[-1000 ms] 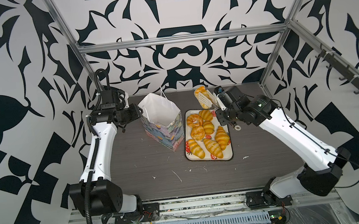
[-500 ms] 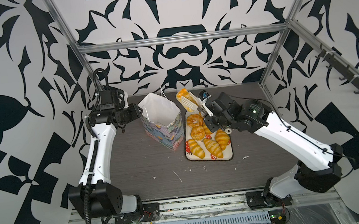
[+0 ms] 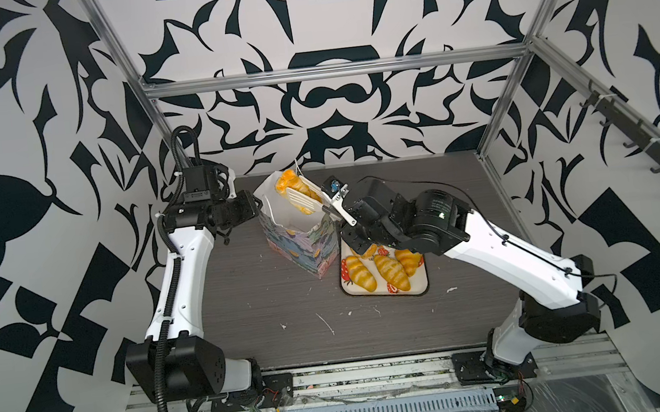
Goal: Pack bread into a paper bag
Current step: Place the bread in the paper bag.
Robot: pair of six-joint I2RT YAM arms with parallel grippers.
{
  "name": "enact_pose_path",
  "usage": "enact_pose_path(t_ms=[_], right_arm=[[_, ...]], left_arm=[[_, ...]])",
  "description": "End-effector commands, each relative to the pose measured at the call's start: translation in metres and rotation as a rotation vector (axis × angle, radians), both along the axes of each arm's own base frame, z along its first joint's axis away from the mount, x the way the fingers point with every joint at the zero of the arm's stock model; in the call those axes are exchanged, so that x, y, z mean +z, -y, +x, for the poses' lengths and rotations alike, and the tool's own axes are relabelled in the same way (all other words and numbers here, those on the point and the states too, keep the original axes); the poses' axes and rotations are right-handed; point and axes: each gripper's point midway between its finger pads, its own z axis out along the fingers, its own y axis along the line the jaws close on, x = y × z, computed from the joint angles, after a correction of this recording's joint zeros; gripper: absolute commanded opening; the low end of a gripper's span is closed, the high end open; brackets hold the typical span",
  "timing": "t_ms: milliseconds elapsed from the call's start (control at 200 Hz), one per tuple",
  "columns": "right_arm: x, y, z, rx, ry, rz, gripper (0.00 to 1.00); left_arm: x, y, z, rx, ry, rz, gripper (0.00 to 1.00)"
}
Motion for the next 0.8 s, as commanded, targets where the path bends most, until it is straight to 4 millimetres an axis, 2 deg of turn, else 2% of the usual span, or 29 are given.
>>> enact_pose_path(t_ms=[0, 220, 395, 640, 795], right_arm=[[0.031, -0.01, 0.006, -0.004, 0.075, 0.079, 0.33], [0.016, -0.023, 0.012, -0.003, 0.064, 0.039, 0.33], [-0.003, -0.018, 0.026, -0.08, 0.063, -0.074, 0.32], [-0.011, -0.02, 0.027, -0.084, 0.058, -0.089, 0.32], [-0.014, -0.02, 0.028, -0.085, 0.053, -0.094, 0.38]], left_arm=[[0.001, 0.002, -0.01, -0.009, -0.01, -0.009, 0.4], [-0.001, 0.003, -0.01, -0.014, -0.013, -0.012, 0.38], [-0.001, 0.005, -0.011, -0.024, -0.014, -0.021, 0.37], [-0.002, 0.006, -0.011, -0.031, -0.015, -0.025, 0.31], [-0.003, 0.007, -0.011, -0.032, -0.017, -0.025, 0.31]])
